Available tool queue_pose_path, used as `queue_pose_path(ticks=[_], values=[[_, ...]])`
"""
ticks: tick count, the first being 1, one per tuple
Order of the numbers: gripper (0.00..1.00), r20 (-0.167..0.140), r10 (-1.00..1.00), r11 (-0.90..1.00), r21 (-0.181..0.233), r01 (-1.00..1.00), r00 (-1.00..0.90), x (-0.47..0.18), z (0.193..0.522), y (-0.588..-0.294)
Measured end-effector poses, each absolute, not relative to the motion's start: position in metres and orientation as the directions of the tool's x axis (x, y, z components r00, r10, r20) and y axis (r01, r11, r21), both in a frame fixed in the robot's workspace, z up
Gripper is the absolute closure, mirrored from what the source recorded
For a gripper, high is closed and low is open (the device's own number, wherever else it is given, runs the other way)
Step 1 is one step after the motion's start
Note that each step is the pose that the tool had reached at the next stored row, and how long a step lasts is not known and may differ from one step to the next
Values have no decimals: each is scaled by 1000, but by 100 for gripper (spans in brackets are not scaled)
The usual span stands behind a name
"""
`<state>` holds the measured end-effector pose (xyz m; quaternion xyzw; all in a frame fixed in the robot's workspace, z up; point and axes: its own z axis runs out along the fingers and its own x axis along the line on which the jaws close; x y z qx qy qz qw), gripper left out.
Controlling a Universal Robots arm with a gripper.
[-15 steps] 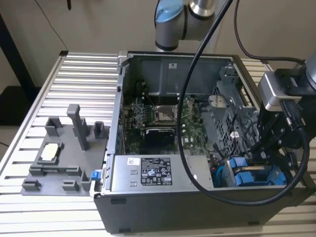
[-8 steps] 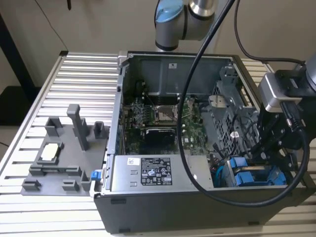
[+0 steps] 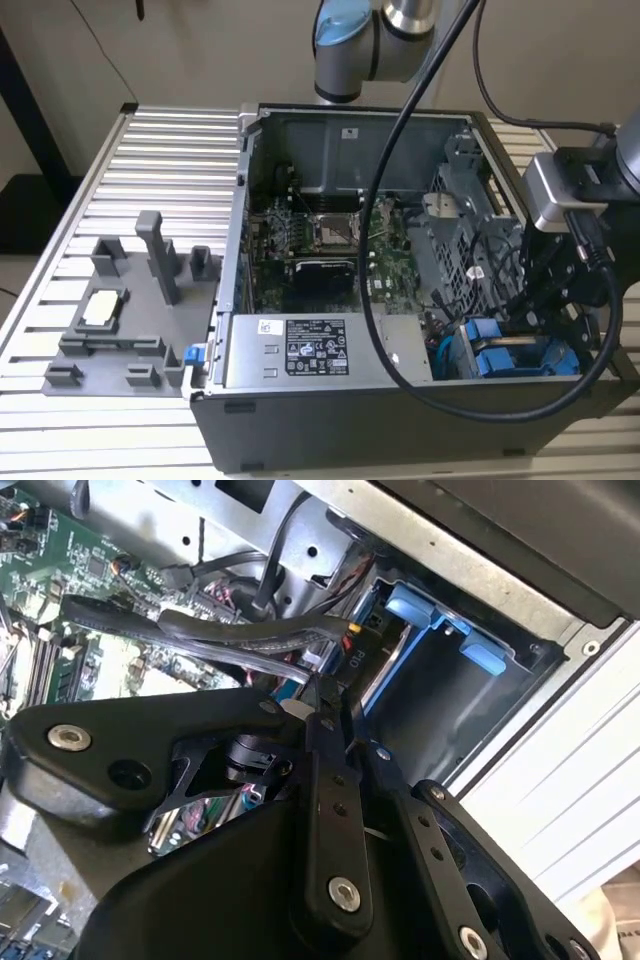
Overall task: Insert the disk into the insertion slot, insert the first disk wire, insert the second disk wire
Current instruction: 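Insert the second disk wire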
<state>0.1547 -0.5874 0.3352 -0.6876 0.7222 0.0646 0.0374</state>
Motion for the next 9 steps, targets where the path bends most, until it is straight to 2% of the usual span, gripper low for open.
queue_pose_path(ticks=[9], values=[[84,-143,-988,48,64,-997,-56,155,341,-589]])
